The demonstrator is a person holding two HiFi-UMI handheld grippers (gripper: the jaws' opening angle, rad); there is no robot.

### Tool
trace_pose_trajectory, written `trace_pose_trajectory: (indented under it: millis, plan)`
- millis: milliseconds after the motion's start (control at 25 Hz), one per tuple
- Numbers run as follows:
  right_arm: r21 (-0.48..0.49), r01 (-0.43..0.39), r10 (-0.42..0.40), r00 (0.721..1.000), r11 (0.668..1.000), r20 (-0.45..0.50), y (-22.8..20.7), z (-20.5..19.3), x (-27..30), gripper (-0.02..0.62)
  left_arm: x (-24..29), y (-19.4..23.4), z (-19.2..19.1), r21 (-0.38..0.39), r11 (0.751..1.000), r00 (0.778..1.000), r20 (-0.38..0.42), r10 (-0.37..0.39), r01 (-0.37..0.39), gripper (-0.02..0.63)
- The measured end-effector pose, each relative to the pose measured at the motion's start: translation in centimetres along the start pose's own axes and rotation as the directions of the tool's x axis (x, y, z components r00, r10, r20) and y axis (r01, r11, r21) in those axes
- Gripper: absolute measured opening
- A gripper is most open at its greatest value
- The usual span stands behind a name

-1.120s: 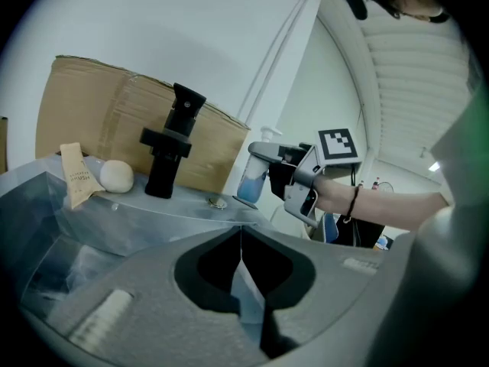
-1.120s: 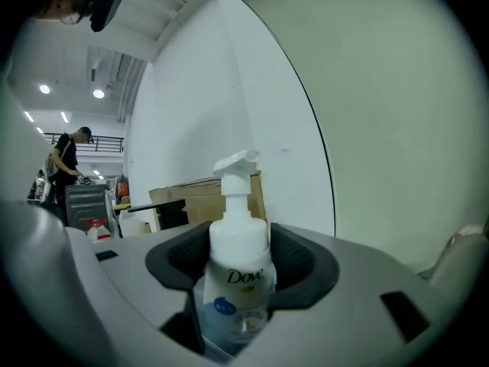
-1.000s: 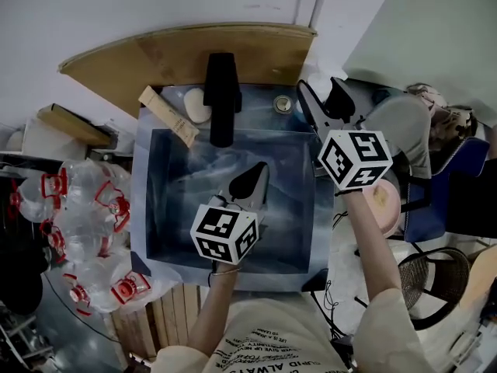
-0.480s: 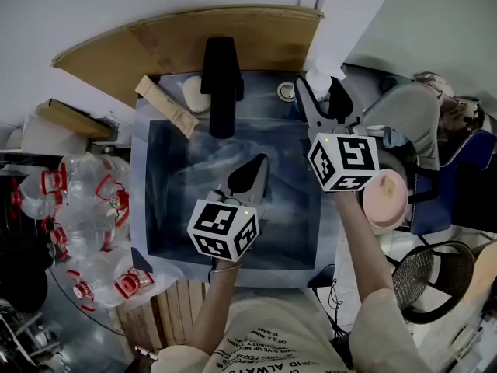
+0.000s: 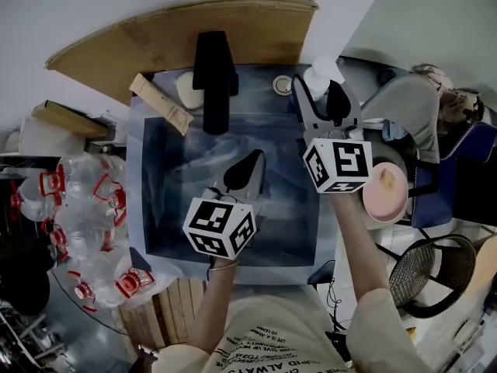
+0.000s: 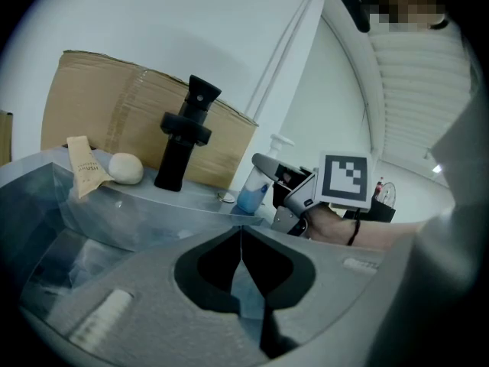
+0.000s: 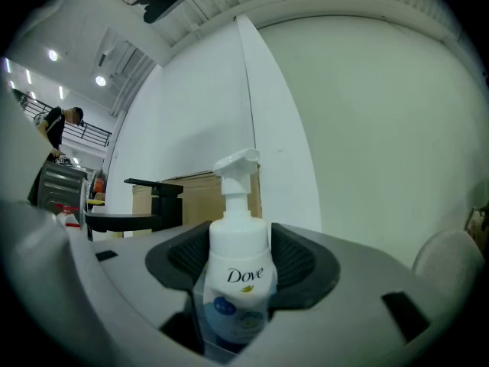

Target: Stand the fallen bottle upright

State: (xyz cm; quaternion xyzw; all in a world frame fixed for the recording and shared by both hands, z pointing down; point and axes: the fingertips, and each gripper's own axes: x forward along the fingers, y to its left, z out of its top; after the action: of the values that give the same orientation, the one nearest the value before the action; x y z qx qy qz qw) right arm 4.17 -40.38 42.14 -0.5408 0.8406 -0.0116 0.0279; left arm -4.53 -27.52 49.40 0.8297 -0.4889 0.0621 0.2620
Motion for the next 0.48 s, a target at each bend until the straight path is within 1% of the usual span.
trace_pose_trajectory:
  millis: [280, 440, 480]
  plan:
    - [0.006, 0.009, -0.009, 1.000, 1.000, 0.013, -0.05, -0.17, -0.01, 0.245, -0.24, -0.08, -0.17, -0.007, 1.000, 1.000, 0.004, 0.002, -0.002, 0.026]
    - [-0.068, -0.012, 0.011, 1.000, 0.998, -0.003, 0.21, -0.13, 0.08, 0.247, -0.38, -0.13, -0.16, -0.008, 1.000, 1.000, 0.001, -0.003, 0.003, 0.026]
    - [-0.073, -0.014, 0.014, 1.000, 0.997, -0.007, 0.26, -0.16, 0.08, 0.251, -0.42, -0.15, -0.16, -0.007, 1.000, 1.000, 0.000, -0.004, 0.004, 0.026]
